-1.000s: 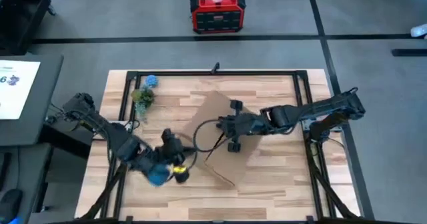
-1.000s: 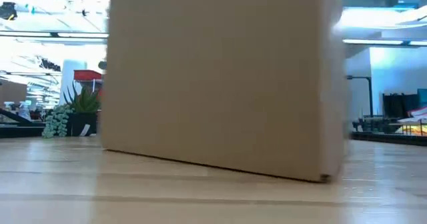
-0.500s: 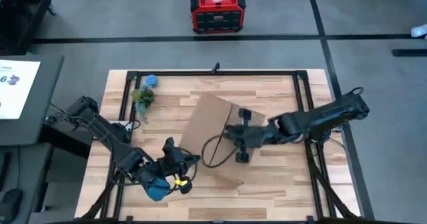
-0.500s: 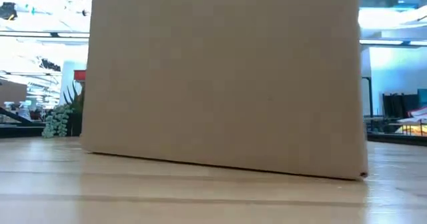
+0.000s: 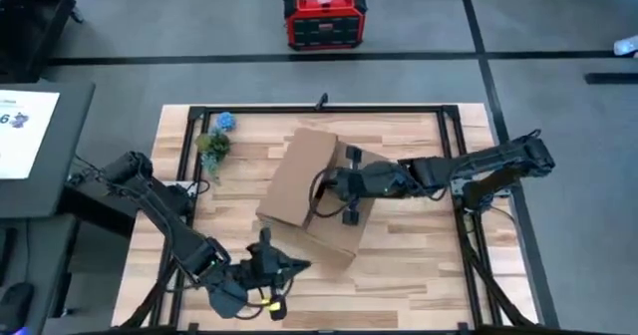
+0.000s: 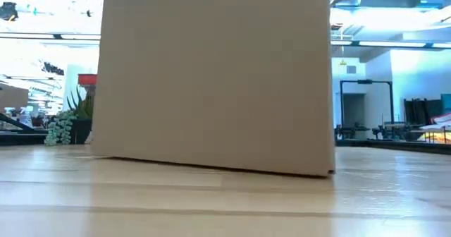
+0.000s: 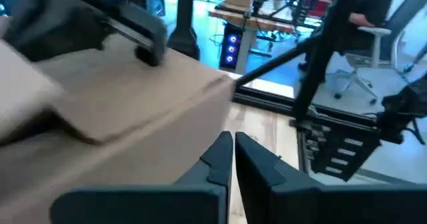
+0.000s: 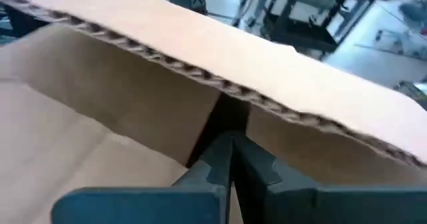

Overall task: Wrap mug
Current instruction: Move the box to the top

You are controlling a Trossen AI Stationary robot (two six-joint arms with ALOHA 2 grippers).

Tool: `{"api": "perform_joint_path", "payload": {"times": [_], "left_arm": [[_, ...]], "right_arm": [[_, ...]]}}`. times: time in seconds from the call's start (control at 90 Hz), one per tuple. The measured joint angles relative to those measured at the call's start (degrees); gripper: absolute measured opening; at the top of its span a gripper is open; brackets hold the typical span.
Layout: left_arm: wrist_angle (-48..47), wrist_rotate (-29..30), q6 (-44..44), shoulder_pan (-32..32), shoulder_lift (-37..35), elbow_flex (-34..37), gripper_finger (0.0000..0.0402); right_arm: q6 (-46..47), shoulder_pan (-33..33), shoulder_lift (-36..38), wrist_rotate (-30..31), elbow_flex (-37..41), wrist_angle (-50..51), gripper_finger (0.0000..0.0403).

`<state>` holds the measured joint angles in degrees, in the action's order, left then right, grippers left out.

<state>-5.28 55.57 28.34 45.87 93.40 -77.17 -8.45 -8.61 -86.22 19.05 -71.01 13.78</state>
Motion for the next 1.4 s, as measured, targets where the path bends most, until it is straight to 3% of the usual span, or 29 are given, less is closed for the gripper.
{"api": "perform_joint_path", "payload": {"times": [0.067, 0.144, 0.256, 0.367, 0.444, 0.622, 0.856, 1.011, 1.2, 1.311, 1.4], "left_arm": [[2.47, 1.86, -4.11, 1.51, 1.14, -1.64, 0.0], [2.4, 8.19, -8.94, 2.99, 2.34, -5.0, 0.0], [-3.01, 19.73, -13.85, 4.57, 2.47, -8.62, 0.0], [-10.61, 24.28, -12.98, 3.24, 1.87, -10.19, 0.0], [-17.01, 23.45, -8.2, 0.66, 1.79, -10.21, 0.0], [-28.15, 13.01, 5.7, -6.46, 2.47, -8.42, 0.0], [-26.66, 9.44, 4.64, -9.23, 2.28, -7.17, 0.0], [-26.6, 8.15, 3.63, -5.87, 2.36, -9.18, 0.0], [-22.48, -5.09, 7.79, -3.1, 3.74, -6.81, 0.0], [-17.61, -5.28, 6.56, -3.53, 8.29, -4.74, 0.0], [-15.01, -1.62, 4.77, -5.21, 12.32, -4.63, 0.0]], "right_arm": [[0.38, 0.28, 1.2, -0.97, 0.01, 1.85, 0.0], [0.61, 0.14, 2.59, -0.84, 0.02, 4.49, 0.0], [2.06, -1.45, 5.73, -0.28, 0.26, 8.22, 0.0], [3.11, -3.61, 9.03, 2.53, 0.47, 9.29, 0.0], [4.0, -4.97, 10.64, 4.41, 0.43, 7.57, 0.0], [5.2, -6.08, 9.89, 4.52, 0.36, 3.93, 0.0], [6.26, -2.49, 2.21, 3.13, 0.06, 0.45, 0.0], [7.4, -0.93, -1.92, 2.92, -0.34, 0.66, 0.0], [5.97, 0.16, -2.82, 2.51, -0.32, 0.29, 0.0], [3.0, 2.31, -2.71, -1.22, -0.12, -0.68, 0.0], [0.47, 4.64, -2.82, -5.92, -0.08, -1.89, 0.0]]}}
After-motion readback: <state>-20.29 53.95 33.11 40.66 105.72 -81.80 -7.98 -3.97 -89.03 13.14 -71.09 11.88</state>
